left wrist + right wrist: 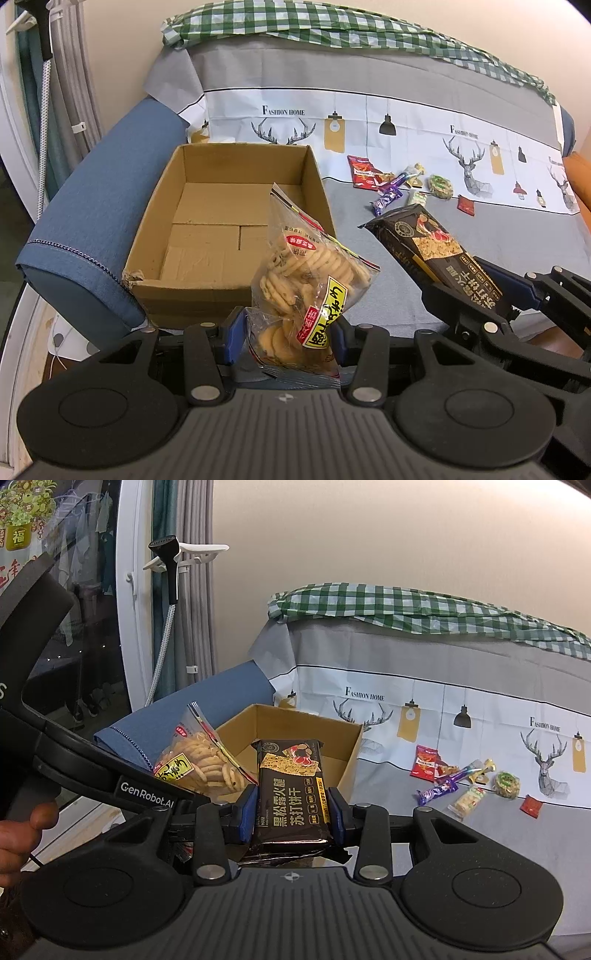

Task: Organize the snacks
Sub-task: 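Carry the biscuit bag and wafer pack over the cardboard box with both tools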

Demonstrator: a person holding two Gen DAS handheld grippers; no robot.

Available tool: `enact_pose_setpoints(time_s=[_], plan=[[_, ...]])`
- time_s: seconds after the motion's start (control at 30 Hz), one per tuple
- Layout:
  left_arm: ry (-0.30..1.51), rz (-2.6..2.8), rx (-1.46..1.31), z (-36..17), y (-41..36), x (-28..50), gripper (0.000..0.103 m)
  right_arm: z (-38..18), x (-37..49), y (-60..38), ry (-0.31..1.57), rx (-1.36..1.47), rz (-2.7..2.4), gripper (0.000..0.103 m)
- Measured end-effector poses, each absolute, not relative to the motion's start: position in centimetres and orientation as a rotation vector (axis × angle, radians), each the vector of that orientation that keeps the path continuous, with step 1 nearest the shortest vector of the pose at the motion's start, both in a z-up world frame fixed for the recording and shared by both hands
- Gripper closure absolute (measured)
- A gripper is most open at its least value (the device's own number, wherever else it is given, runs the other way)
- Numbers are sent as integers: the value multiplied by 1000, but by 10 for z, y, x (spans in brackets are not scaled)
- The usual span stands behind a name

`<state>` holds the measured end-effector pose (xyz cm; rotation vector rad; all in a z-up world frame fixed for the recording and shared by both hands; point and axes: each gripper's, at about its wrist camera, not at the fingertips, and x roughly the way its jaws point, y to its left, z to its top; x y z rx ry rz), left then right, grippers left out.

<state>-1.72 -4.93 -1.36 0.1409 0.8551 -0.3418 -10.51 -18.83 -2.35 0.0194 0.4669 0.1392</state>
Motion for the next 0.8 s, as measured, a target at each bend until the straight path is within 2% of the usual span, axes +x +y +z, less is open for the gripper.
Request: enact_pose_setpoints(time_s=[0.4,0.8], plan=[[871,-306,107,-11,-42,1,52,-26,-92,-191,494,28,142,62],[858,-231,92,1,-22,60,52,-21,-47,-188,496,19,152,62]])
